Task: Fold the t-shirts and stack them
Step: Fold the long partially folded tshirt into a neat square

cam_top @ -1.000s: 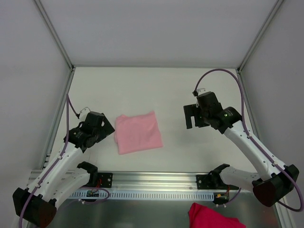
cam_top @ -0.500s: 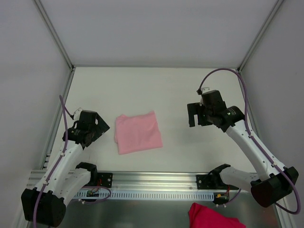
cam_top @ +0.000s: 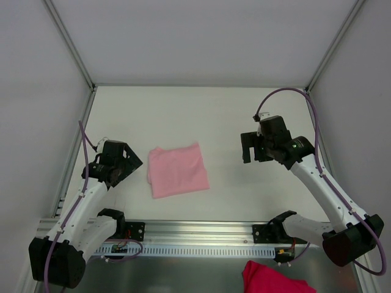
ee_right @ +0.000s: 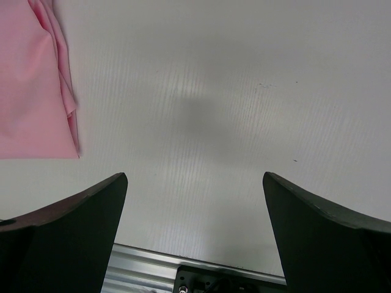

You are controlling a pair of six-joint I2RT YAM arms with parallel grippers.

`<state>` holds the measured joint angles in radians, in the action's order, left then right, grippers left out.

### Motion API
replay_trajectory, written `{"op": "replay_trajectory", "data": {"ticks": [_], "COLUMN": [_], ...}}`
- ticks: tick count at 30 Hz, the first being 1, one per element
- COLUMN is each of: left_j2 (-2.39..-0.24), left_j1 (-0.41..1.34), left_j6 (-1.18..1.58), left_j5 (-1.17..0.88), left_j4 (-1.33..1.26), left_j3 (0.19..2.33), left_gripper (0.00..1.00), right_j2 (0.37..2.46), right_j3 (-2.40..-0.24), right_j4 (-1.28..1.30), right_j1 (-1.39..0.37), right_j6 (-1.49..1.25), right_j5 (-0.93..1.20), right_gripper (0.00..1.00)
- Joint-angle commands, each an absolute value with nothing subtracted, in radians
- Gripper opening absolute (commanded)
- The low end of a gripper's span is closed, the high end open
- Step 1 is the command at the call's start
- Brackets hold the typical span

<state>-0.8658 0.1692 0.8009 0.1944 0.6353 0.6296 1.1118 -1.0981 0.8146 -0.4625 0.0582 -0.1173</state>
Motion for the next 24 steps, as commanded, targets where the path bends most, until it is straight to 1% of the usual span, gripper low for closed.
{"op": "replay_trajectory", "data": {"ticks": [1,21,24], "left_j2": [-0.874,-0.977,-0.994], "left_j1": [0.155,0.141,0.14], "left_j6": [0.779,0.773,0.772], "left_j5": [0.178,0.118,0.104], "left_j4": [0.612,0.558,0.543], "left_j3": [0.646,0.676,0.678], "left_gripper": [0.99,0.99,0.99], "right_j2": [1.082,1.072,1.078], "right_j3": [-1.091,-1.083,-1.089], "right_j4": [0.787,0.784,0.785], "right_j1": [-0.454,-0.453,-0.446], "right_j6": [0.063,0.061,0.063], "right_j5": [-0.11,-0.117,-0.078], "right_gripper": [1.0,1.0,1.0]}}
